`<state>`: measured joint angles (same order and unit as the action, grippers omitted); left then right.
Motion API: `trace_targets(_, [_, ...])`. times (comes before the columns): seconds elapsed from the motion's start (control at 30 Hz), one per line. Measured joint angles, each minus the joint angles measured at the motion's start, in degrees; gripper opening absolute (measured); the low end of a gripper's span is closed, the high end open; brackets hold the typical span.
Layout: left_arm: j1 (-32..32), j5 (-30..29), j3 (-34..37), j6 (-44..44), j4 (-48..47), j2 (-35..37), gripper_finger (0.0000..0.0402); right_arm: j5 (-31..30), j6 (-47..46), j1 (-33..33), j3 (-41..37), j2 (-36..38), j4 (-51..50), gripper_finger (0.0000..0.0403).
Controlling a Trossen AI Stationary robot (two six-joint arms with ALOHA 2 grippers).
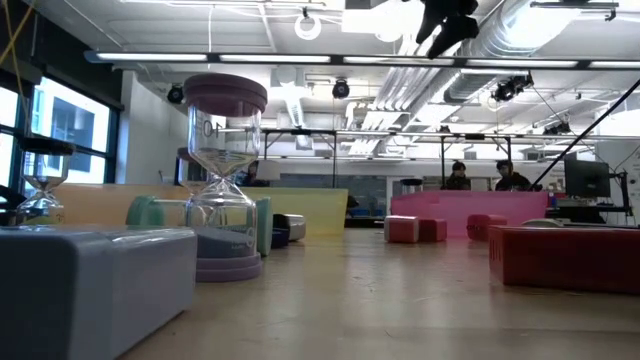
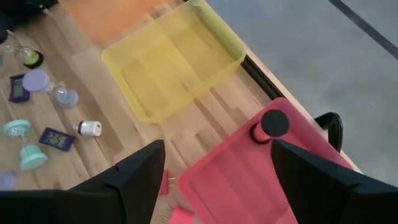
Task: Pick & Place Office items
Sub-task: Put the left blue digital clock into the orange bin
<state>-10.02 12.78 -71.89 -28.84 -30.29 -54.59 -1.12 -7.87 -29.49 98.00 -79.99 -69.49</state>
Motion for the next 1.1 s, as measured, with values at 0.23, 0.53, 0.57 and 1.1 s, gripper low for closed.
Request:
trace_targets(0.23, [-5.2,-7.4,0.0,2.3,-15.5,-1.1,0.0277,0.0,1.0,0.0,0.0,0.0,-0.2,0.0284])
trace_targets(0.53, [-10.1,-14.9,0.0,11.7,-27.7,-6.1,0.0277,0.0,2.0,0.0,0.0,0.0,-0.2,0.0284])
trace_targets(0.57, [-10.6,-15.7,0.0,10.7,-29.3,-7.0,0.0277,0.0,2.0,0.0,0.0,0.0,-0.2,0.0284])
trace_targets(1.1, [-10.8,-15.8,0.1,22.8,-39.1,-25.0,0.0277,3.0,2.1,0.6,0.0,0.0,-0.6,0.0284])
